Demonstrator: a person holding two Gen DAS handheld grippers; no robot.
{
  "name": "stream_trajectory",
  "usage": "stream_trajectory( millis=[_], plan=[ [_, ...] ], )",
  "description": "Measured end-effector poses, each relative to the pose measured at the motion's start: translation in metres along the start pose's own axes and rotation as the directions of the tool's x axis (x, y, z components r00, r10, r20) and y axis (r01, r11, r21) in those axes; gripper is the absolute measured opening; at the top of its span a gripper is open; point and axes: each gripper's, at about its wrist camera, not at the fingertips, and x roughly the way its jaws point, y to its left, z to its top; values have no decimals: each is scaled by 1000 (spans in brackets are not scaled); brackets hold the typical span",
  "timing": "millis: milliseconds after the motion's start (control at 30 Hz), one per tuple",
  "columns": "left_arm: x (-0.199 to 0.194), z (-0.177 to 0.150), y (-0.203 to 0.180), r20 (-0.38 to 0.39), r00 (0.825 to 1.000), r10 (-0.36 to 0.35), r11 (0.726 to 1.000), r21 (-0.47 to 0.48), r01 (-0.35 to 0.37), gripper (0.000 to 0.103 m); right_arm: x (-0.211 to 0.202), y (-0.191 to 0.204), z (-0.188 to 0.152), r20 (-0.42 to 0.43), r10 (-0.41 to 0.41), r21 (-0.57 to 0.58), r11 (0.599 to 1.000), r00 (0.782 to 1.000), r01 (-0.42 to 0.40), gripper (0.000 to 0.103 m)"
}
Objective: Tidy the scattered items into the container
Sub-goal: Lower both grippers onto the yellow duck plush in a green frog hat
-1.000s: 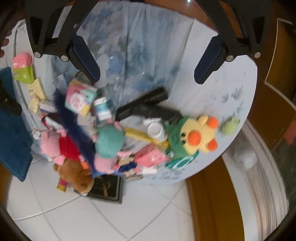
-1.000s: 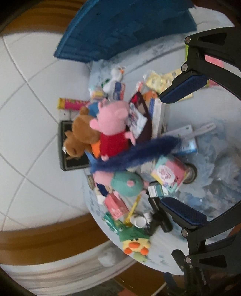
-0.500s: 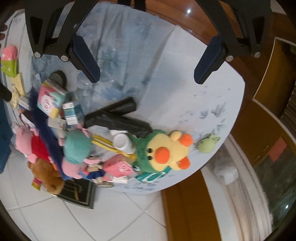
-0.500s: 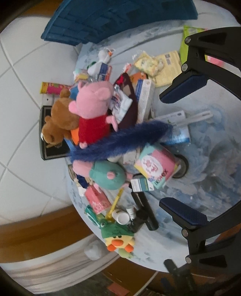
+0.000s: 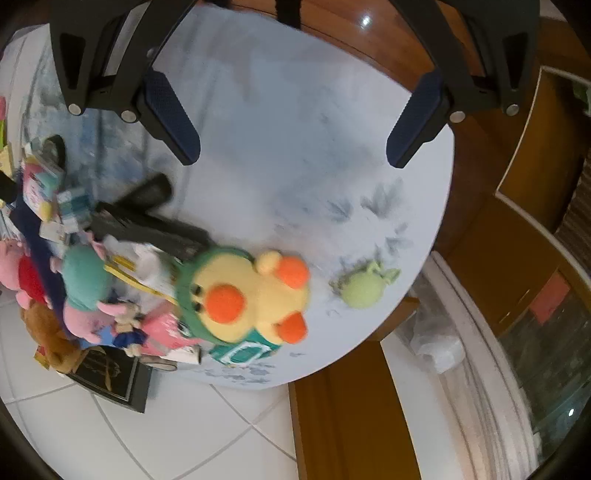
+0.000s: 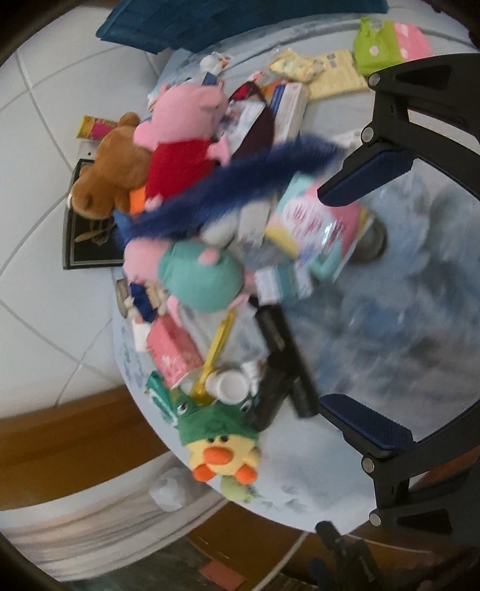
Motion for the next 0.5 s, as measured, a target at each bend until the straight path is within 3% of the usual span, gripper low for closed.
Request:
stream_trajectory(
  millis=[200,367,500],
  plan=[
    [37,35,39,-4,1000,-23,998,59,23,101,15,59,20,29,10,69,998,1000,-12,103],
    [70,58,44,-37,996,-81,993,77,84,88,36,96,35,11,25,60,998,1000,-26,103],
    [92,72,36,-52,993,-103,990,89,108,88,61,115,57,-10,77,64,995,997,-76,103]
  ],
)
